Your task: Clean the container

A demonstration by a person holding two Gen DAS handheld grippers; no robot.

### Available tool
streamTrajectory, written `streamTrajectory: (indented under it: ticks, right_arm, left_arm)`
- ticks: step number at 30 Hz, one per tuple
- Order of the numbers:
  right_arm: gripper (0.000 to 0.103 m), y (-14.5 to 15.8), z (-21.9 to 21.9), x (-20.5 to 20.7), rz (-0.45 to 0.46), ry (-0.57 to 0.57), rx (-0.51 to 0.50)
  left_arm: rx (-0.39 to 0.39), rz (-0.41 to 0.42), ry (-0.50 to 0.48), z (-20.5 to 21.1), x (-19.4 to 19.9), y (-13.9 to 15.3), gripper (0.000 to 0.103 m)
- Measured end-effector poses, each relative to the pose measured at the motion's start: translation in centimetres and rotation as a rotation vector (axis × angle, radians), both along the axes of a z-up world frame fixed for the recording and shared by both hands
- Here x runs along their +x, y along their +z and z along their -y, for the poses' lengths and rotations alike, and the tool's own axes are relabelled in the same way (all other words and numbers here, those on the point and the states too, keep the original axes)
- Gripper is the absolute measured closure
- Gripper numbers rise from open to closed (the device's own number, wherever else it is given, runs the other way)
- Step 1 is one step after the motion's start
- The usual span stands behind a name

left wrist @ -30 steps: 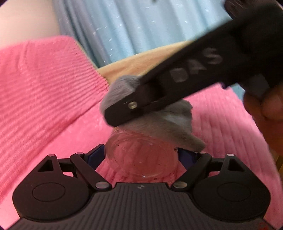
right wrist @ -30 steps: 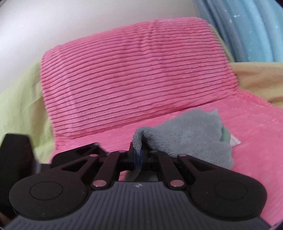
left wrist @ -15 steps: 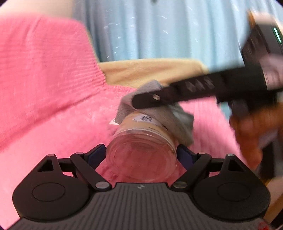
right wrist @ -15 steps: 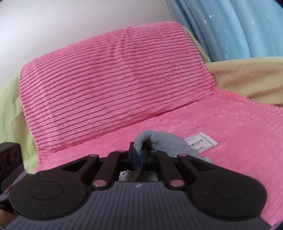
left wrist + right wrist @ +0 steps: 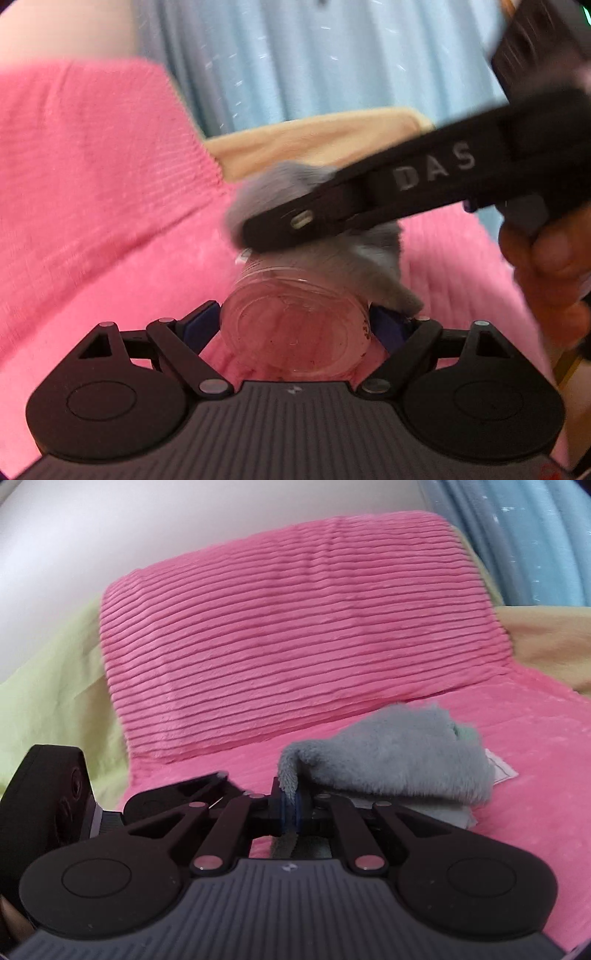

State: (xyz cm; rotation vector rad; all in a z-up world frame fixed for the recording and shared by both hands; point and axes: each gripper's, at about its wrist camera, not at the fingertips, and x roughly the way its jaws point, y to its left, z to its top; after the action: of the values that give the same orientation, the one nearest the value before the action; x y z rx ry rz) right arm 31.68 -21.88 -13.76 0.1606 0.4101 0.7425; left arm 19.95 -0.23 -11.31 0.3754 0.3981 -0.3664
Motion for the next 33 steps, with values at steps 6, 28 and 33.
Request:
streamTrajectory:
  ticks: [6, 28, 33]
  right_arm:
    - [0.101, -0.2, 0.6, 0.4, -0.003, -0.055, 0.002]
    - [0.1, -0.1, 1.2, 0.9, -0.012, -0.101, 0.016]
    - [0.099, -0.1, -0.2, -0.1, -0.007, 0.0, 0.011]
  left_arm:
    - [0.161, 0.084, -0.043, 1.6, -0.2, -1.0, 0.016]
    - [-0.342, -0.159, 0.017, -0.1, -1.2, -0.3, 0.015]
    - [-0.106, -0.047, 0.014, 2.3, -2.2, -0.6, 0.015]
